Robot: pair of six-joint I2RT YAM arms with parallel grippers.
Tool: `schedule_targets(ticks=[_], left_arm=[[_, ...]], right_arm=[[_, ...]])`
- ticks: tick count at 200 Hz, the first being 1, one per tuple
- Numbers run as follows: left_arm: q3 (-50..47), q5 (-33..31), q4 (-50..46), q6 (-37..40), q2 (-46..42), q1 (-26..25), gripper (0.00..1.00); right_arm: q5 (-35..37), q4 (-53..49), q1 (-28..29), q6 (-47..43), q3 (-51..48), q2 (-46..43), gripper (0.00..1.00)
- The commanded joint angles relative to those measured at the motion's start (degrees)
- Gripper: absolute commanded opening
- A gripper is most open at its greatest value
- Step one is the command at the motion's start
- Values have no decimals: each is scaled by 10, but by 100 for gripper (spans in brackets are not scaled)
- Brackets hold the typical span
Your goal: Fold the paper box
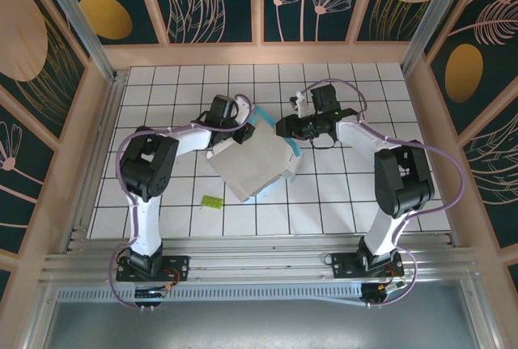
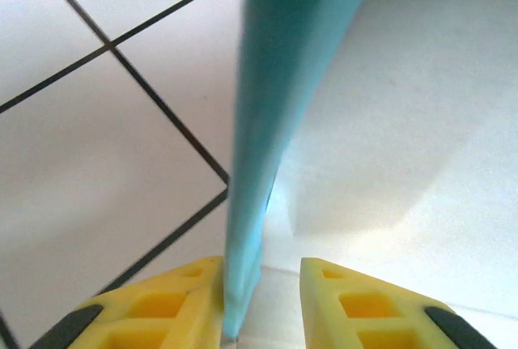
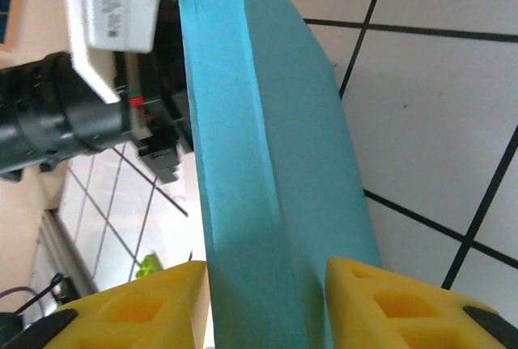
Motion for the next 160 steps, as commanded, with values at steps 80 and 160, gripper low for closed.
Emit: schedule_targets(ticks=[80,160], left_arm=[[-28,-136,17,-353,-182,15,41],[73,172,-52,-431,-47,79,50]], right_arm=[[152,4,82,-145,11,-69,42],[220,-49,141,-233,51,-37,60]])
